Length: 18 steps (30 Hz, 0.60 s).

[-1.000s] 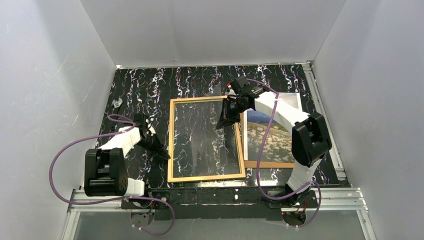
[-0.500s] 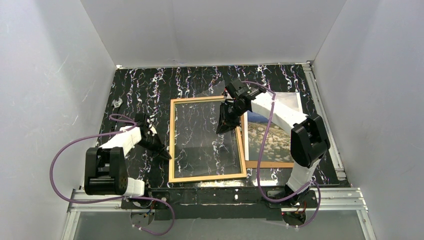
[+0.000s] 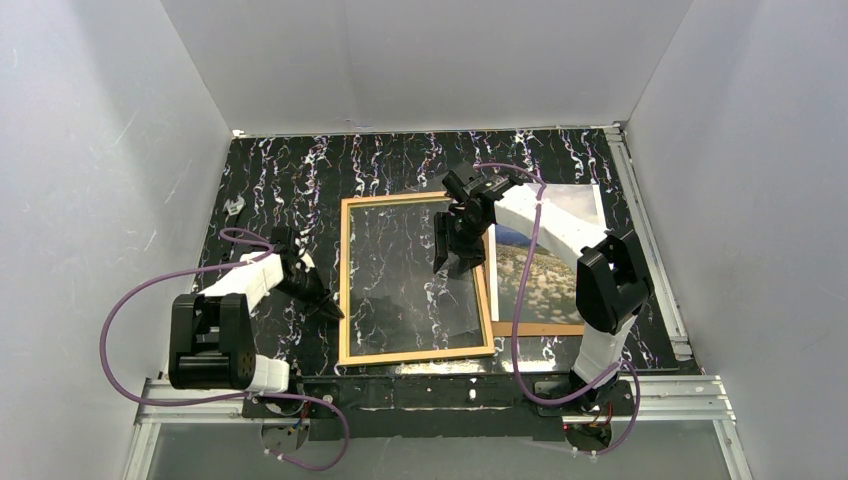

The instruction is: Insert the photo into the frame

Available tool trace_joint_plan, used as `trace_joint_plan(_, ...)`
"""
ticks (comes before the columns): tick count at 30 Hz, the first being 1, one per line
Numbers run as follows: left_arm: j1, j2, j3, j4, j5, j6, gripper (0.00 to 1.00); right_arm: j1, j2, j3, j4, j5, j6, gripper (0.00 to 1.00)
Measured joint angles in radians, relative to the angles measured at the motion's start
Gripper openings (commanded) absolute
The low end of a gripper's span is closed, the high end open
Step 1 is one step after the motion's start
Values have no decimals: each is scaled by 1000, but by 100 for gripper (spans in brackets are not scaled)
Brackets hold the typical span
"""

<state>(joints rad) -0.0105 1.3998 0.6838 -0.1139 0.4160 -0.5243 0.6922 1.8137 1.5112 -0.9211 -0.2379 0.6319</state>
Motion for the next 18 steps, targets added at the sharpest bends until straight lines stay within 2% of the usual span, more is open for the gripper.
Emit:
trace_joint_plan(14,0,0,0,-1,0,0,10,26,44,39,-81,146,-4,69)
trace_joint_plan(18,0,0,0,-1,0,0,10,40,61,39,-106,196,-4,72)
